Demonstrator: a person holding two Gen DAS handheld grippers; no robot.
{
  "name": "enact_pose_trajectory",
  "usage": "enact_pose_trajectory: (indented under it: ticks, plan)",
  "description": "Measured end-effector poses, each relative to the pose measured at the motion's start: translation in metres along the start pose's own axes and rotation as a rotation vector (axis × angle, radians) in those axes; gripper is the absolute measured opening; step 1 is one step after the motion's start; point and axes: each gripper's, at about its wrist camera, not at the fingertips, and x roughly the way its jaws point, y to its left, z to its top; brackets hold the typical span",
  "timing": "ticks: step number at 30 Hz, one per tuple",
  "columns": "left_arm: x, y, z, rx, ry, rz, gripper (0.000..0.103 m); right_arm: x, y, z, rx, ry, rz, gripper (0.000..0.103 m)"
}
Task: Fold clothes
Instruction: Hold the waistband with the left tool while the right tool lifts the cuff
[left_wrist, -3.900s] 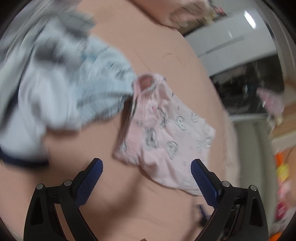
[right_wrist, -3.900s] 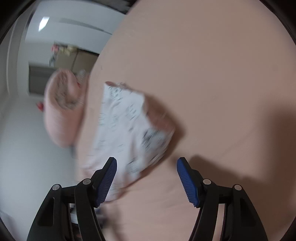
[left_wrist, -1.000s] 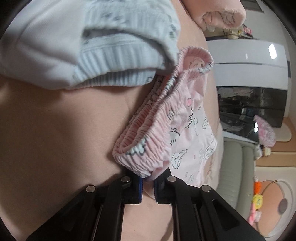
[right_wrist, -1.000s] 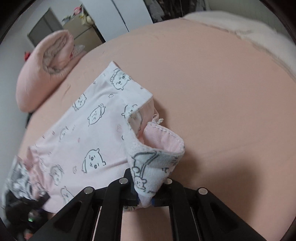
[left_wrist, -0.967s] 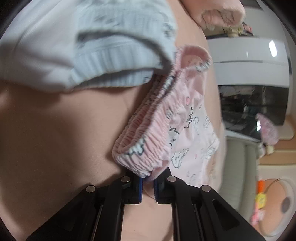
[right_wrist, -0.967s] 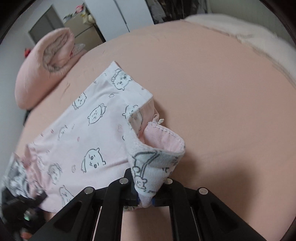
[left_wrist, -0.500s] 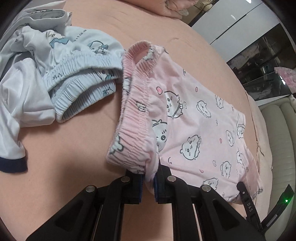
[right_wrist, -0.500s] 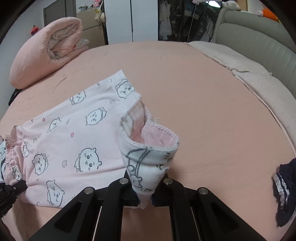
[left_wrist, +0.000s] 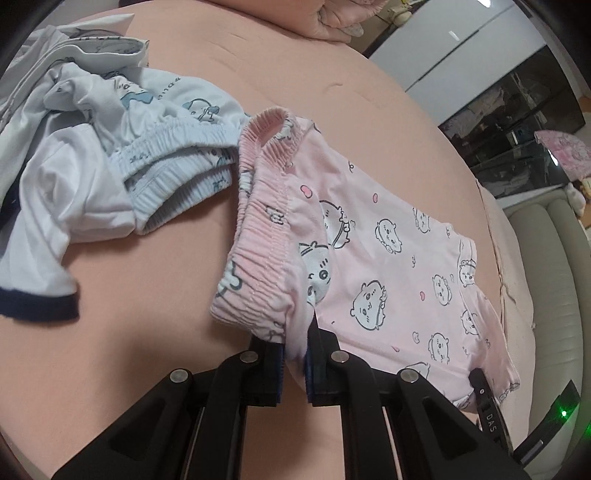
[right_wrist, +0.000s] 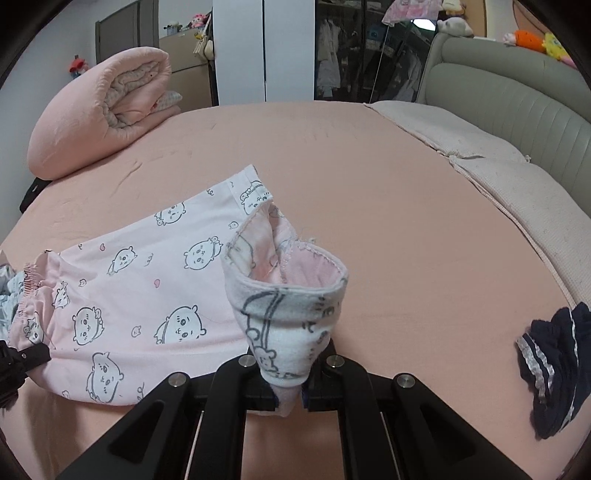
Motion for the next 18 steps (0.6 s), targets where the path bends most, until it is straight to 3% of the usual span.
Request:
enact_pose_trajectory:
  ticks: [10,18]
  plan:
    - [-0.003,-0.013,-0.018,0.128,0.03,0.033,0.007,-0.022,-0.017,-0.032,-0.032,0.029,-0.02,0.003]
    - [0.005,-0.028,-0.011,0.215,0.034,0.074,0.007,-0.037,-0.027,-0.05,-0.03,0.065,-0.002,0.003]
